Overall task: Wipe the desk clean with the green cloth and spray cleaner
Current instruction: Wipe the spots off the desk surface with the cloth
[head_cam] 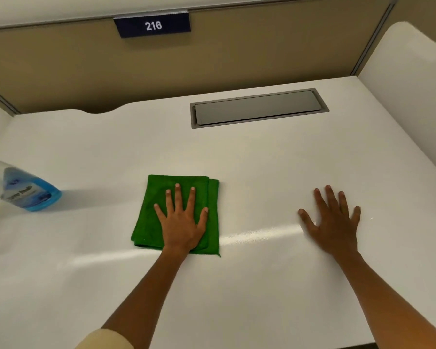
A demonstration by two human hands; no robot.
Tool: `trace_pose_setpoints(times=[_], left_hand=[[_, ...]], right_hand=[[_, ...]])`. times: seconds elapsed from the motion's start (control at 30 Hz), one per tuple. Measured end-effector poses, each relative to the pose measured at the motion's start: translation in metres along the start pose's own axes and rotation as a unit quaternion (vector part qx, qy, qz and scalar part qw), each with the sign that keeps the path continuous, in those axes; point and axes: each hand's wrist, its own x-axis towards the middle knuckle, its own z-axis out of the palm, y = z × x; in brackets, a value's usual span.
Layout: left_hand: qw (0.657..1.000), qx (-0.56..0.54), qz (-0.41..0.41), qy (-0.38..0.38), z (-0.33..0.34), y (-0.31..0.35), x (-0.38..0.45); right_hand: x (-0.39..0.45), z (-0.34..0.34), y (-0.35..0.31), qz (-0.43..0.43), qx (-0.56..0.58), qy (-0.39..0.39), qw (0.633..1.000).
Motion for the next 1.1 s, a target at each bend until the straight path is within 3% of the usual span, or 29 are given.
trace_pose_setpoints(times=[0.3, 0.57, 0.87, 1.1], left_hand=[[0.996, -0.018, 0.082, -0.014, 0.009, 0.099, -0.003], [0.992, -0.016, 0.121, -0.044, 0.012, 0.142, 0.047], [0.989, -0.004, 0.135, -0.052, 0.010, 0.125, 0.103], [0.996, 0.005, 0.083, -0.039, 0.003, 0.056, 0.125]], right_hand=[[0.001, 0.001, -0.002, 0.000, 0.006, -0.002, 1.000], [0.004, 0.002, 0.000, -0.006, -0.002, -0.005, 1.000], [0.005, 0.003, 0.001, 0.001, -0.009, -0.007, 1.000], [0.004, 0.003, 0.005, 0.005, -0.013, -0.008, 1.000]])
